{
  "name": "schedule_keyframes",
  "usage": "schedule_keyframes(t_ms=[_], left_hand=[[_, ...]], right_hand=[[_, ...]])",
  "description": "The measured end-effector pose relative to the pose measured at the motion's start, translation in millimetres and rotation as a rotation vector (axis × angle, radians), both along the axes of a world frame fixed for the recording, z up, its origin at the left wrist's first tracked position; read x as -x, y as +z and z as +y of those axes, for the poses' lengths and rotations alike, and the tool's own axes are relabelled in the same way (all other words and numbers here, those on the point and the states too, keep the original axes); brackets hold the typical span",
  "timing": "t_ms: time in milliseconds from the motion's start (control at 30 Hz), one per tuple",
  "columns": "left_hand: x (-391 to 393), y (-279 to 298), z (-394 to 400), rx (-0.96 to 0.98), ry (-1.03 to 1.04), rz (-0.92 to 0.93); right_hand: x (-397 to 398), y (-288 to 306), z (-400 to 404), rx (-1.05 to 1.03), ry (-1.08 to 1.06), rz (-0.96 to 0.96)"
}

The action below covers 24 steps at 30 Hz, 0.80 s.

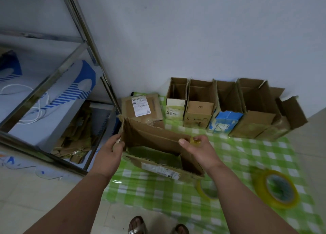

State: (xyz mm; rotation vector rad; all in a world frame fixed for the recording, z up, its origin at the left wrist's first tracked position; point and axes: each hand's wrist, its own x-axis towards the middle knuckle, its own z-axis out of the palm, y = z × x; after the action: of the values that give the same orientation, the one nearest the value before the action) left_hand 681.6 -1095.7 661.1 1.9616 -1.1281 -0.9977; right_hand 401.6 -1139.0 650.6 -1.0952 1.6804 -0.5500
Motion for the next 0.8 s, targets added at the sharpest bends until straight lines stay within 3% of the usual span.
schedule_keyframes(t_ms=[67, 167, 400, 800], left_hand=[[-3, 2, -1, -0.04, -0.072, -0.165], [-2, 7, 0, -0.051, -0.093, -0.383], [12, 12, -2, -0.006, -0.2, -0.563], [13, 1, -17, -0.016, -0.388, -0.422]], right_hand=[[-1, 0, -2, -0.014, -0.02, -0.015], [4, 0, -2, -0.061, -0.062, -0.186], [11, 1, 5, -0.053, 0.005, -0.174], [3, -6, -3, -0.004, -0.034, 0.208]])
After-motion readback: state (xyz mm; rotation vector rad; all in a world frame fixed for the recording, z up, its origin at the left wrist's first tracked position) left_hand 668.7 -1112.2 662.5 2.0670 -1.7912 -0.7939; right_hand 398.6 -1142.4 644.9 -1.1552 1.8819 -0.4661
